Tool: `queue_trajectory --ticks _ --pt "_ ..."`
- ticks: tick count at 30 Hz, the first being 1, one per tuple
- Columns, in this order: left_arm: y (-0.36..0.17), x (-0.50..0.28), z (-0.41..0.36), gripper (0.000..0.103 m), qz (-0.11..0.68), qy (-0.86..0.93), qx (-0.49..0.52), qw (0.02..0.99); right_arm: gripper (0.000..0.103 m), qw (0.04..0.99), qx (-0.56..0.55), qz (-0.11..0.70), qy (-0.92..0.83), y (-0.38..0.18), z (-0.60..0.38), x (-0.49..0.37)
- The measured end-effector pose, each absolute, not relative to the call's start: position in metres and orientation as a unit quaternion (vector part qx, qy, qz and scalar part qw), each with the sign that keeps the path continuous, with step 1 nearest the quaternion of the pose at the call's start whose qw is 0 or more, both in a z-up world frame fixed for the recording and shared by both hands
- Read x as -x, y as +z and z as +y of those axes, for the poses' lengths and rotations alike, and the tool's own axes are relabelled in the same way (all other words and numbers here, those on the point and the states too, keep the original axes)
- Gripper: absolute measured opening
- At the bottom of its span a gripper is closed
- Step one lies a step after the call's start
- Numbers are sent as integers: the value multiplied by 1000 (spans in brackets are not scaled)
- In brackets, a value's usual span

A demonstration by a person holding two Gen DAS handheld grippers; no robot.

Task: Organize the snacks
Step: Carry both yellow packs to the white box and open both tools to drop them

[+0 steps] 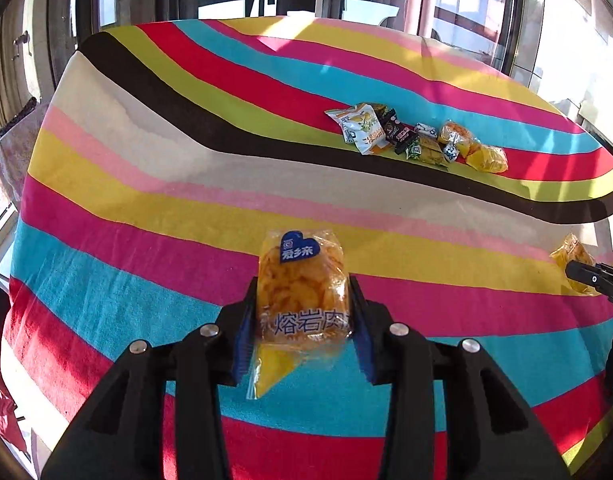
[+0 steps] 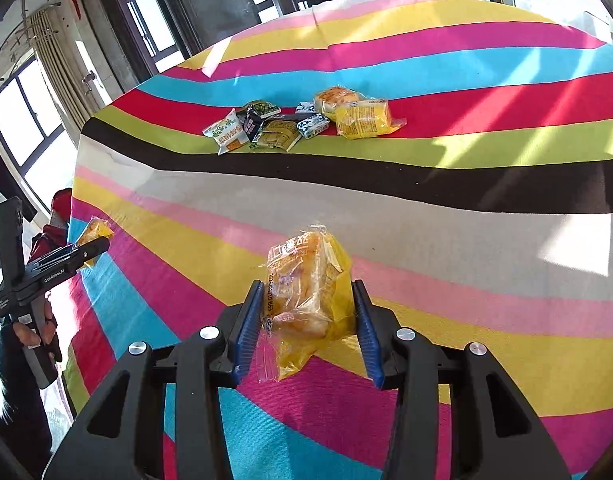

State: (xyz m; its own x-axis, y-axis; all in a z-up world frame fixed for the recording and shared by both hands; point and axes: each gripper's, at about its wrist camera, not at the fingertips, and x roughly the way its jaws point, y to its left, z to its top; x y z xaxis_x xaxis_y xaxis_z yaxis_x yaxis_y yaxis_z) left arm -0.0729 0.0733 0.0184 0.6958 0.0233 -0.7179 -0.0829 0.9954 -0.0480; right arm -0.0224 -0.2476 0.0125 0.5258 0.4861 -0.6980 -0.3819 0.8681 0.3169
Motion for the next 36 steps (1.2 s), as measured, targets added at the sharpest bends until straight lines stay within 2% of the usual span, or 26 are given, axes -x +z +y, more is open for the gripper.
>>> queue_trajectory --ticks 10,36 --pt "14 107 88 41 394 27 43 918 43 855 -86 412 303 22 -191 60" --pt "14 192 161 42 371 92 62 922 44 801 26 427 419 26 -31 127"
